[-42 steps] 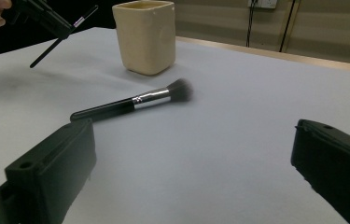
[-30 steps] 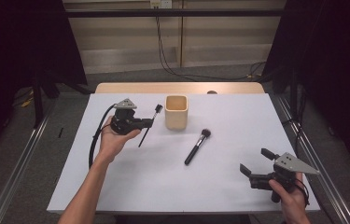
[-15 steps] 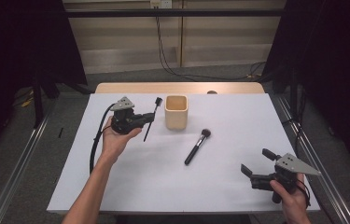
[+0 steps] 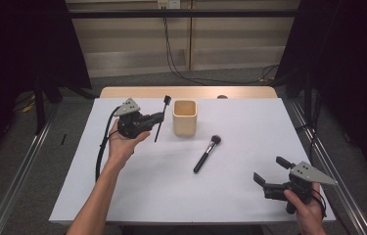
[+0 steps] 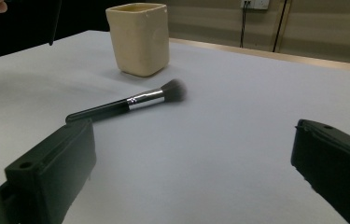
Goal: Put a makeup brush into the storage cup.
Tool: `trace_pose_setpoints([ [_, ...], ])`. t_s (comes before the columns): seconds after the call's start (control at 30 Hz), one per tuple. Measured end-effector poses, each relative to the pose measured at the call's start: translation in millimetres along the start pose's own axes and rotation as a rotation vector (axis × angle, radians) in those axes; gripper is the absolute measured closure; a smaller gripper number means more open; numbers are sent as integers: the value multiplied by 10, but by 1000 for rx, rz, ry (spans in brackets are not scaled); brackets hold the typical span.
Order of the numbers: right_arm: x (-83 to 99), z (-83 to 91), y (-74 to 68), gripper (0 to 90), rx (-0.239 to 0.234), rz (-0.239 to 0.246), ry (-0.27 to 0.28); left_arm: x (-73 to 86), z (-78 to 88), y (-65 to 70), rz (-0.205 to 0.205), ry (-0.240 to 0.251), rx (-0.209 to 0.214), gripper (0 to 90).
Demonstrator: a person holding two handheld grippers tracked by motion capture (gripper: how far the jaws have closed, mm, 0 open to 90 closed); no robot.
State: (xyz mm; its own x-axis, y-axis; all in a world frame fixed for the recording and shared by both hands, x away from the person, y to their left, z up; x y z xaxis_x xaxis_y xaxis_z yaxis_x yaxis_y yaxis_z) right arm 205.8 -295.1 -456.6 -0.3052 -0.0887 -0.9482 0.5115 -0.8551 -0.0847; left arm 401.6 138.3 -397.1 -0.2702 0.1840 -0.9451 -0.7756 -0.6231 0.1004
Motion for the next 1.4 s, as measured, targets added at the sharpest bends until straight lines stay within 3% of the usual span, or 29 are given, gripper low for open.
trace_pose_setpoints([
  [0.6, -3, -8, -12, 0, -14, -1, 4, -391, -129, 107, -28, 44, 9, 858],
  [1.4, -3, 5, -7, 0, -13, -8, 8, -741, -404, 83, -15, 100, 5, 857],
])
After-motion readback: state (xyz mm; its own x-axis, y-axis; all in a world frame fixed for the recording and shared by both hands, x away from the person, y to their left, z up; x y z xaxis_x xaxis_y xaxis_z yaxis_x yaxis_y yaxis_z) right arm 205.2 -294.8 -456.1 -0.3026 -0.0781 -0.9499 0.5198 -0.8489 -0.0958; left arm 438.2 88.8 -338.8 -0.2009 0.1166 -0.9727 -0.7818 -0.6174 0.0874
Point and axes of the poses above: each handheld gripper's, and its own axes: z roughly backward along the jaws, x roughly out of its underside, y roughly to its right, the point moved 1 cm from there along -z, roughly forward along the jaws, and after that the axes turned 4 degrees about -x, right-handed, at the moved point
